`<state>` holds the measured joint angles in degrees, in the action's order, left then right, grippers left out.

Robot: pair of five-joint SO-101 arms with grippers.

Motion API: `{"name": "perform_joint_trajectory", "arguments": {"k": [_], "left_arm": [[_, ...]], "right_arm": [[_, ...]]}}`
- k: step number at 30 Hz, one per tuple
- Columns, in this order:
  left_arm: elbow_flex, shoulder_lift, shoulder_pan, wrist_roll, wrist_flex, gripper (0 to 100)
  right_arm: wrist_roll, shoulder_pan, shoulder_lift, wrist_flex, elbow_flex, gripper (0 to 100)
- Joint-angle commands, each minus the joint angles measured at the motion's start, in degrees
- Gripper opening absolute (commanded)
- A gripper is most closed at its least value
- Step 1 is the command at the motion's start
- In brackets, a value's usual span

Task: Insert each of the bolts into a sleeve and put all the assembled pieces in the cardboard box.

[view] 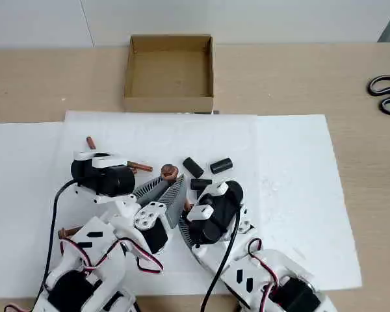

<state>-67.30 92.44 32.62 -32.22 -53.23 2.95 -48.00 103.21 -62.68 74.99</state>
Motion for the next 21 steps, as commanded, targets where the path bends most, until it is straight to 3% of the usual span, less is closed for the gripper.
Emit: {"name": "perform_joint_trajectory", "arguments": {"k": [1,9,15,21], "left_arm": [[0.22,0.44,0.18,-0.44,0.35,0],[0.66,0.44,4.31,-0.44,-3.69,0],[0.31,0.44,4.48,-0.35,-4.13,0],[0.31,0.18,4.57,-0.35,-9.85,0]], "right_arm": [[-0.44,0.66,0.66,1.63,-0.53,0.3],[-0.53,1.89,0.66,1.89,-0.7,0.3],[-0.53,1.89,0.66,3.65,-0.7,0.3],[-0.62,1.89,0.66,3.65,-0.79,0.3]]}}
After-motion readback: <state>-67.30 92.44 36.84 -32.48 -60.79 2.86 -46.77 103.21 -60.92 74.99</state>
